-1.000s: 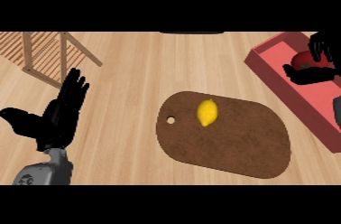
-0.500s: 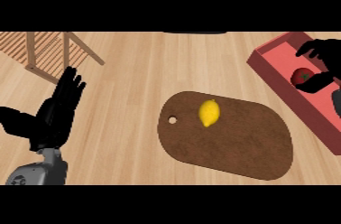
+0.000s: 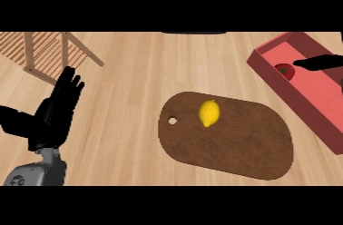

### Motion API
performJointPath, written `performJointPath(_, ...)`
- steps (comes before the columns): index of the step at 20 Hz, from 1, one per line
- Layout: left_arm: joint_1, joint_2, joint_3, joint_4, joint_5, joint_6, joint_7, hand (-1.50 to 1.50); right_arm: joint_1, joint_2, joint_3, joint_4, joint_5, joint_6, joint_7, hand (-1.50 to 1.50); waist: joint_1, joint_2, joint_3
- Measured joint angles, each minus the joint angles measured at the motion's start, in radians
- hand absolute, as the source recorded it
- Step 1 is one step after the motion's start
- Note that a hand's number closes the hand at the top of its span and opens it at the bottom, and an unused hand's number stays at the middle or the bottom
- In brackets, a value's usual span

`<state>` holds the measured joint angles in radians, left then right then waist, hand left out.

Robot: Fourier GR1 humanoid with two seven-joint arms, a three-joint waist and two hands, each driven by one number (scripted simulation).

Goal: Pick the tomato from the cutting board and place it in the cardboard box

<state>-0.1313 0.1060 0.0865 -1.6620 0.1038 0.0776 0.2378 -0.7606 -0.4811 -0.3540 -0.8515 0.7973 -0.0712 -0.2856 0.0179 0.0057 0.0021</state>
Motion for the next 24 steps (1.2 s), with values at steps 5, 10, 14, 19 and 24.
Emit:
performJointPath(5,0.024,-0.015,-0.007,-0.001,-0.009,0.008,-0.019,0.0,-0.04,0.011,-0.133,0.036,-0.185,0.084,-0.009,-1.5,-0.008,-0.004,-0.001)
performJointPath(10,0.021,-0.009,-0.002,-0.014,-0.01,0.013,-0.004,0.0,-0.066,-0.023,-0.273,0.081,-0.374,0.212,0.008,-1.5,-0.015,-0.006,-0.001)
performJointPath(14,0.038,-0.015,-0.005,-0.015,-0.003,0.003,-0.02,0.0,-0.054,-0.07,-0.346,0.127,-0.473,0.273,-0.003,-1.5,-0.014,-0.005,-0.001)
performJointPath(19,0.028,-0.017,-0.007,-0.003,-0.006,0.002,-0.027,0.0,-0.028,-0.169,-0.41,0.22,-0.552,0.311,-0.065,-1.5,-0.009,-0.002,-0.001)
performJointPath(24,0.039,-0.016,-0.011,-0.018,-0.007,-0.002,-0.019,0.0,-0.015,-0.244,-0.424,0.318,-0.6,0.337,-0.136,-1.5,-0.005,-0.001,-0.001)
